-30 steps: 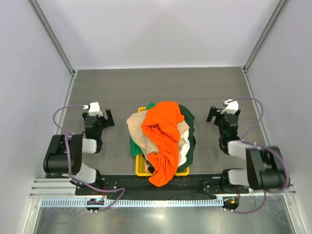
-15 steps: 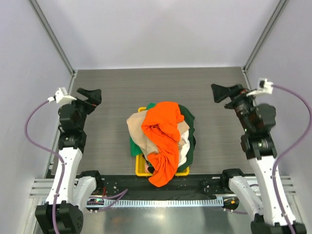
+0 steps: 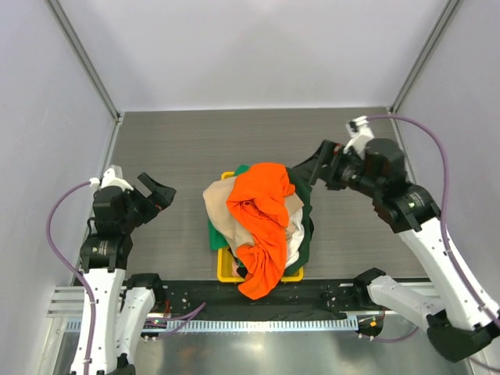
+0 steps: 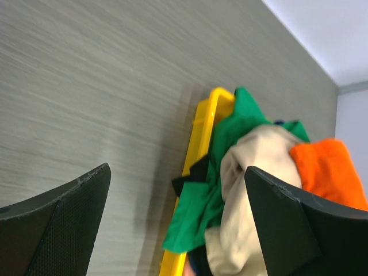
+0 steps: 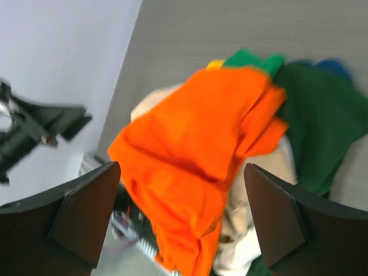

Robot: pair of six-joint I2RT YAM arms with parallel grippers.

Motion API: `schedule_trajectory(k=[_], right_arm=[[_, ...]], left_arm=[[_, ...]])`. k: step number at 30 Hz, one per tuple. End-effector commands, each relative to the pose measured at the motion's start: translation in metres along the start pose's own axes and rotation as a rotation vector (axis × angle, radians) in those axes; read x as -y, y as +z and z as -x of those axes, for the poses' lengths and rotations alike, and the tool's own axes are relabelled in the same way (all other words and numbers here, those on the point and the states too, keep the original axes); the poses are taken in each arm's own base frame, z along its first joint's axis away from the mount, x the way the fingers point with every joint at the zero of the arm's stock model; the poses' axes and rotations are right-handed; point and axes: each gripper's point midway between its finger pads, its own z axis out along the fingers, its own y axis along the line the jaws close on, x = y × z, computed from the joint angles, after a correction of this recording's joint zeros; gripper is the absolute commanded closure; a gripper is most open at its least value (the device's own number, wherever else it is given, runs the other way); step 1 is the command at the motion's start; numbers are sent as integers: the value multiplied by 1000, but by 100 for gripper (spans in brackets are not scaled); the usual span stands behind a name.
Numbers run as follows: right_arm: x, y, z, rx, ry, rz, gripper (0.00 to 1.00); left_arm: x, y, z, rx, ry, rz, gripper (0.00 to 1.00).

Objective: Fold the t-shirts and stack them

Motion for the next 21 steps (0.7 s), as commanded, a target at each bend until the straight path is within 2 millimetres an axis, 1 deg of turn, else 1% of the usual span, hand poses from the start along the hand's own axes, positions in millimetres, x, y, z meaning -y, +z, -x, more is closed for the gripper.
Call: schedule_trajectory(k=[1, 2, 3, 4, 5, 6, 7, 9, 10, 11, 12, 13, 14, 16, 17, 18, 19, 20, 21], right_arm=[[-17, 18, -44, -145, -48, -67, 6], [-25, 22, -49, -160, -76, -87, 6], [-30, 28, -54, -159, -102, -114, 7], [-35, 40, -69, -192, -134, -142, 8], [-46, 41, -72, -169, -184, -170, 9], [-50, 45, -78, -176, -202, -183, 9], [-50, 56, -87, -192, -228, -213, 9], [-52, 66, -96, -209, -256, -225, 10], [-56, 70, -96, -209, -258, -218, 10], [-55, 79, -102, -224, -271, -231, 11], [-56, 82, -104, -224, -280, -237, 16], [-60, 84, -101, -217, -288, -237, 23], [-57, 87, -102, -217, -295, -254, 43], [-54, 87, -94, -184, -301, -284, 62], [-55, 85, -88, -167, -303, -288, 77], [-56, 82, -83, -153, -304, -289, 84], [-59, 78, -71, -114, -304, -296, 91], [-60, 73, -64, -103, -312, -303, 99], [-63, 65, -52, -74, -314, -302, 99]], left_arm=[[-8, -5, -19, -80, 56, 37, 0], [-7, -3, -25, -101, 74, 33, 0], [-6, -2, -26, -112, 74, 30, 0], [-5, 0, -28, -129, 78, 23, 0], [-5, 4, -30, -151, 84, 26, 0], [-6, 6, -32, -163, 85, 29, 0], [-7, 7, -33, -171, 84, 33, 0], [-8, 8, -34, -176, 83, 36, 0], [-7, 8, -34, -173, 82, 37, 0], [-7, 8, -33, -168, 83, 34, 0], [-7, 8, -33, -168, 83, 33, 0], [-8, 8, -33, -164, 83, 37, 0], [-8, 9, -33, -165, 83, 38, 0], [-7, 9, -33, -168, 83, 34, 0], [-8, 9, -34, -170, 82, 36, 1], [-8, 9, -34, -171, 83, 35, 2], [-8, 10, -33, -168, 82, 37, 4], [-8, 10, -34, -171, 83, 38, 8], [-8, 10, -34, -169, 86, 39, 10]])
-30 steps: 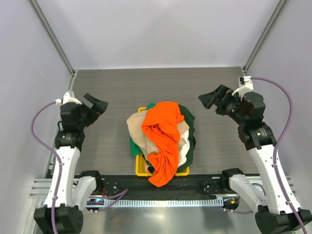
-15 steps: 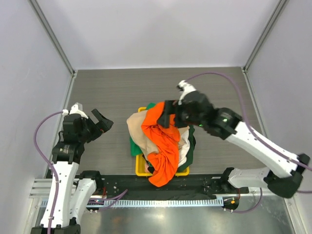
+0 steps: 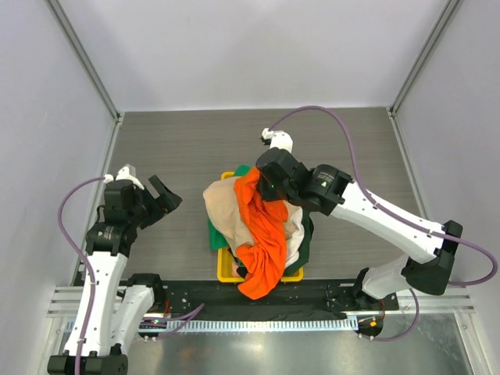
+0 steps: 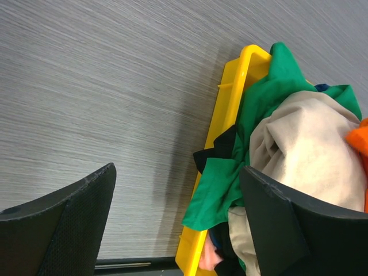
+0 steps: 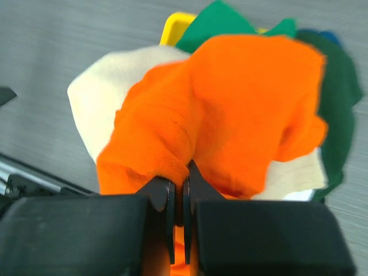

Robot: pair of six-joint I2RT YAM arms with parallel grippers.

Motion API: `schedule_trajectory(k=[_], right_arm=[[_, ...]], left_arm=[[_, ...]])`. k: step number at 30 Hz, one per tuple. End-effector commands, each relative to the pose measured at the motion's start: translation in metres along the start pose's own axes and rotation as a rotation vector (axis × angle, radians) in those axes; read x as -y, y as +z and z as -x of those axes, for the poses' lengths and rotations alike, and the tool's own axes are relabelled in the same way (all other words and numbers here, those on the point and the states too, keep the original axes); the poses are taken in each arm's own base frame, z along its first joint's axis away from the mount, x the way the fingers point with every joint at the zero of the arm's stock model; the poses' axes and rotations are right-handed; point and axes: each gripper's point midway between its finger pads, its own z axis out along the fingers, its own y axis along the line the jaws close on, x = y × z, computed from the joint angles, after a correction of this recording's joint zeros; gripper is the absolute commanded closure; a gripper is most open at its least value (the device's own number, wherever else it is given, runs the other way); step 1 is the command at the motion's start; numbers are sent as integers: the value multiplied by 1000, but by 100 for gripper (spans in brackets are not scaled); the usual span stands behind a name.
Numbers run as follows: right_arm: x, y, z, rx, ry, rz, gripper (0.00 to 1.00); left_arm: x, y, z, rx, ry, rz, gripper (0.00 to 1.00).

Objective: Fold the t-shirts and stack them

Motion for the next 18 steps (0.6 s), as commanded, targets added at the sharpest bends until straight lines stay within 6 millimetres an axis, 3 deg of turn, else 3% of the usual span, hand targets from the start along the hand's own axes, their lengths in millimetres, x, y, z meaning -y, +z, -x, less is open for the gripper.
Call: schedule_trajectory(k=[1, 3, 4, 5, 6, 7, 8, 11, 14, 18], right_arm=[[13, -56, 67, 216, 46, -37, 99], [26, -88, 94, 304, 47, -67, 99], [44, -121, 127, 427, 99, -130, 99], [60, -140, 136, 471, 113, -182, 99], [76, -161, 148, 533, 144, -228, 99], [98, -197, 162, 624, 200, -260, 99], [122, -218, 169, 700, 240, -353, 99], [175, -272, 168, 824, 327, -505, 99], [202, -296, 157, 867, 370, -548, 99], [219, -310, 147, 886, 388, -575, 99]], left_arm=[[3, 0, 1, 5, 13, -7, 12], [8, 4, -5, -22, 36, -10, 17], [10, 8, -8, -46, 40, 4, 18], [26, 7, -18, -77, 92, -30, 17], [20, 10, -16, -44, 129, 42, 18], [25, 11, -21, -51, 166, 54, 17], [39, 12, -35, -85, 214, 45, 16], [46, 21, -61, -155, 239, 57, 18], [42, 32, -88, -222, 254, 61, 21], [32, 49, -125, -295, 258, 79, 22]])
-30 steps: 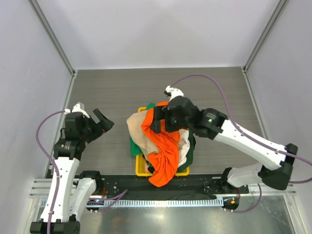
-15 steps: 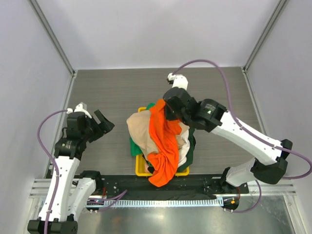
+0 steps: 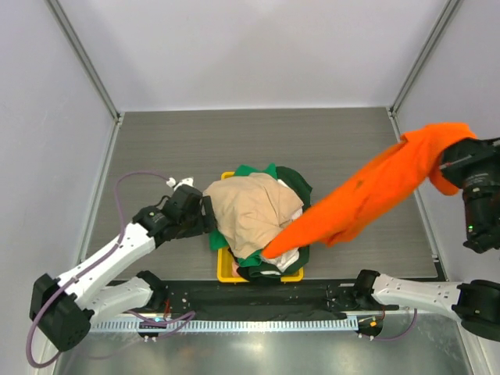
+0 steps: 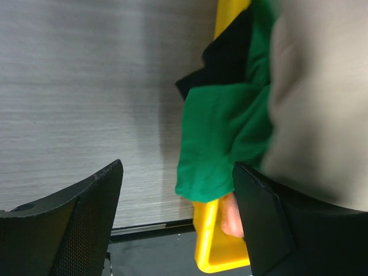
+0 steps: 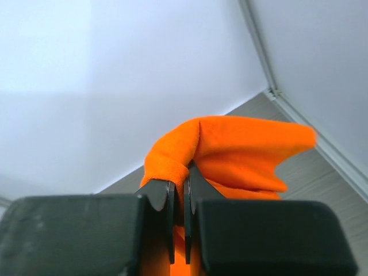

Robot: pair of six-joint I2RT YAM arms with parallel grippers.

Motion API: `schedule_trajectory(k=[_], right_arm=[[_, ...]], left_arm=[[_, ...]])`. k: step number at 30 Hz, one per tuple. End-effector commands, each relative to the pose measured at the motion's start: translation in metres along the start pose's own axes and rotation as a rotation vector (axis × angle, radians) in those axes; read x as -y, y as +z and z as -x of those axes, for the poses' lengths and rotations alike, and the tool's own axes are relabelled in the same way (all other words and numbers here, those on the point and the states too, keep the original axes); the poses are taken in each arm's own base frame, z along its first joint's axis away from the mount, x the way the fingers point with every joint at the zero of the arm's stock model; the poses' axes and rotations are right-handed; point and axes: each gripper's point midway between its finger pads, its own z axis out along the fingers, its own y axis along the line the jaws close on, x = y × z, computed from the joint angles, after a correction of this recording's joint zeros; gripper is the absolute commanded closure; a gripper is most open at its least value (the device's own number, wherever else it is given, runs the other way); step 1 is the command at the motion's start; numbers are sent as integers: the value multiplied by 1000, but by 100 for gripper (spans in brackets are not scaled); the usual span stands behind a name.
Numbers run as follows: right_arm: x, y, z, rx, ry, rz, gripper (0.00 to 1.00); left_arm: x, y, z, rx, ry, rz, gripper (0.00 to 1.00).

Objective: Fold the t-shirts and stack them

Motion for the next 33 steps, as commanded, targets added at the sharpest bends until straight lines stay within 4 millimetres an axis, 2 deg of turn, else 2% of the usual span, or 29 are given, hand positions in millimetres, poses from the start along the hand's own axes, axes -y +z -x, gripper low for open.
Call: schedule_trajectory(k=[1, 3, 6, 10, 13, 16, 17, 20, 24, 25, 27, 28, 29, 30, 31, 33], right_arm=[[11, 7, -9, 44, -103, -121, 99], [11, 7, -14, 37, -104, -113, 99], [11, 7, -19, 28, -97, -104, 99], [11, 7, -27, 16, -101, -92, 99], [13, 6, -29, 10, -91, -83, 99], [16, 5, -31, 6, -85, -75, 99], [17, 4, -30, 5, -84, -72, 99], [17, 4, -34, -3, -83, -64, 99], [14, 5, -44, -19, -96, -53, 99], [12, 5, -48, -26, -103, -48, 99], [9, 6, -53, -35, -100, -43, 99], [7, 6, -57, -41, -98, -38, 99], [6, 7, -62, -47, -108, -40, 99], [5, 8, -66, -51, -103, -40, 99], [4, 8, -72, -60, -116, -38, 99], [2, 9, -80, -69, -108, -37, 99]], left_arm=[[1, 21, -16, -16, -32, 15, 22], [9, 33, -30, -51, -16, -2, 22], [23, 44, -39, -76, -7, -43, 23], [28, 62, -56, -126, 17, -18, 23], [29, 71, -61, -133, 7, -18, 32], [23, 78, -61, -114, -8, 11, 59], [22, 78, -59, -102, -14, 19, 80], [14, 75, -43, -44, -21, 74, 100], [-8, 72, -21, -14, -89, 149, 100], [-20, 74, -10, 0, -142, 178, 100], [-33, 75, 3, 13, -205, 194, 100], [-50, 76, 17, 34, -280, 221, 100], [-57, 77, 25, 42, -321, 221, 100], [-52, 79, 34, 39, -371, 158, 100], [-67, 82, 50, 61, -460, 162, 100], [-69, 86, 75, 85, -557, 102, 100]])
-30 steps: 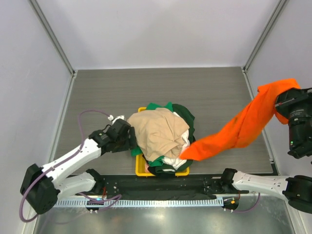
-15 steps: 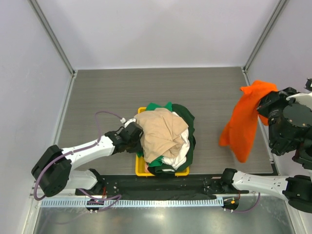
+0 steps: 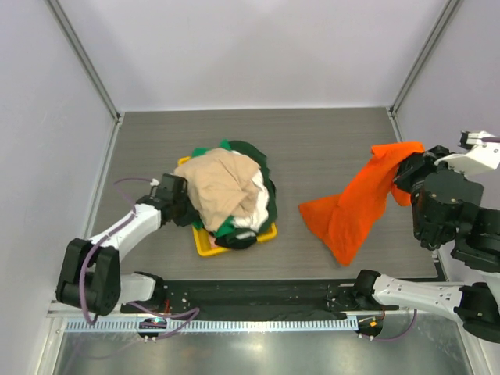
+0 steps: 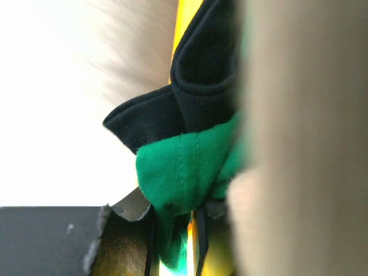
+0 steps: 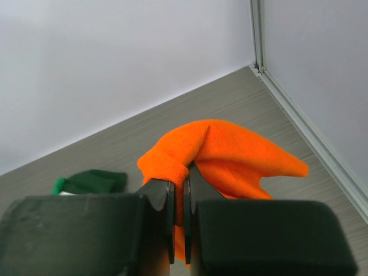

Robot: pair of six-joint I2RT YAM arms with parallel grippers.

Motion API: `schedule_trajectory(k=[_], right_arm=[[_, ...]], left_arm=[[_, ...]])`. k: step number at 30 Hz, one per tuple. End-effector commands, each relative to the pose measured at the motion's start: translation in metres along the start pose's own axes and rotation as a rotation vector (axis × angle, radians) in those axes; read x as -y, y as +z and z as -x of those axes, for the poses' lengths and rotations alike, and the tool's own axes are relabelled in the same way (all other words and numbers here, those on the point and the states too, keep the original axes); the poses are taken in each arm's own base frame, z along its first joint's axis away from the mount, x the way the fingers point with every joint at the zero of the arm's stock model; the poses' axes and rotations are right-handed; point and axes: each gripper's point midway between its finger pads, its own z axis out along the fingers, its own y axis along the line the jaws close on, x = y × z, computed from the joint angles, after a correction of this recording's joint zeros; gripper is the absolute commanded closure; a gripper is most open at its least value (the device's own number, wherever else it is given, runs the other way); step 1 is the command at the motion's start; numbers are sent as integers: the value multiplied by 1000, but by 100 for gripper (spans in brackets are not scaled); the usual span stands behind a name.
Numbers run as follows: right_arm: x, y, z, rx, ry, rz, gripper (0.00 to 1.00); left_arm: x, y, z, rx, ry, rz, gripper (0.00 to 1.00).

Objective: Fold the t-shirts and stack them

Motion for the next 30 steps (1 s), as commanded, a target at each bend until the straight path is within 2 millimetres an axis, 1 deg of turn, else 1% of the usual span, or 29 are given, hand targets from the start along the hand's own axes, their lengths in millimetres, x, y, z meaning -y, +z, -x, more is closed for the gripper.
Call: schedule_trajectory(k=[1, 2, 3, 4, 5, 6, 7, 8, 9, 11, 12, 13, 14, 15, 16, 17, 18, 19, 20, 21, 22, 23, 24, 25, 26, 27, 28, 29, 30], right_arm=[[-15, 4, -11, -11, 67, 7, 99], [-17, 5, -19, -24, 51, 11, 99], [-20, 6, -25, -33, 44, 16, 99], [-22, 7, -34, -44, 33, 15, 99], [-26, 8, -39, -54, 22, 20, 99], [-26, 8, -43, -59, 15, 19, 99], [-28, 10, -52, -69, 1, 17, 99], [-29, 10, -56, -78, -4, 23, 99], [-30, 10, -59, -83, -4, 25, 99], [-32, 11, -70, -97, -24, 27, 99], [-35, 11, -75, -110, -28, 40, 99], [-37, 12, -82, -118, -35, 46, 99], [-39, 12, -87, -127, -48, 53, 99], [-43, 12, -94, -142, -57, 66, 99], [-45, 14, -103, -153, -70, 71, 99], [-48, 14, -109, -164, -84, 83, 99], [-51, 15, -116, -174, -99, 91, 99], [-55, 15, -128, -192, -114, 102, 99], [-56, 16, -135, -202, -129, 106, 99], [-56, 17, -141, -207, -143, 105, 99], [-57, 19, -151, -215, -170, 99, 99], [-57, 20, -155, -216, -185, 92, 99], [-56, 21, -157, -214, -195, 84, 99], [-57, 22, -160, -214, -205, 79, 99], [-57, 24, -158, -202, -207, 67, 99], [-57, 24, -157, -198, -218, 67, 99], [-61, 26, -157, -189, -212, 78, 99], [-67, 25, -161, -202, -219, 109, 99], [-73, 25, -164, -212, -230, 139, 99]], left_arm=[[-11, 0, 85, 163, -338, -25, 100], [-14, 8, 97, 164, -395, -22, 100], [-9, 7, 117, 188, -435, -44, 100], [-19, 8, 136, 208, -500, -39, 100], [-23, 20, 146, 199, -565, -28, 100], [-18, 20, 170, 226, -600, -50, 100], [-22, 23, 184, 234, -642, -56, 100], [-25, 39, 193, 222, -688, -50, 100], [-14, 35, 222, 261, -696, -85, 100], [-18, 45, 247, 293, -744, -68, 100], [-24, 62, 252, 282, -795, -43, 100], [-19, 60, 279, 325, -816, -65, 100], [-18, 65, 289, 335, -835, -68, 100], [-28, 87, 293, 324, -895, -48, 100], [-19, 86, 317, 358, -911, -94, 100], [-15, 90, 331, 372, -934, -136, 100], [-24, 112, 335, 360, -972, -114, 100], [-23, 118, 345, 373, -969, -120, 100], [-10, 108, 379, 428, -950, -164, 100], [-7, 112, 390, 432, -942, -164, 100], [-19, 141, 378, 375, -933, -93, 100], [1, 120, 417, 432, -902, -157, 100], [1, 123, 419, 423, -886, -144, 100], [0, 132, 417, 402, -869, -128, 91], [5, 125, 422, 409, -857, -146, 78], [6, 125, 418, 393, -848, -150, 62], [13, 112, 421, 402, -835, -178, 31], [17, 105, 419, 396, -814, -194, 20], [11, 111, 401, 356, -816, -168, 13]])
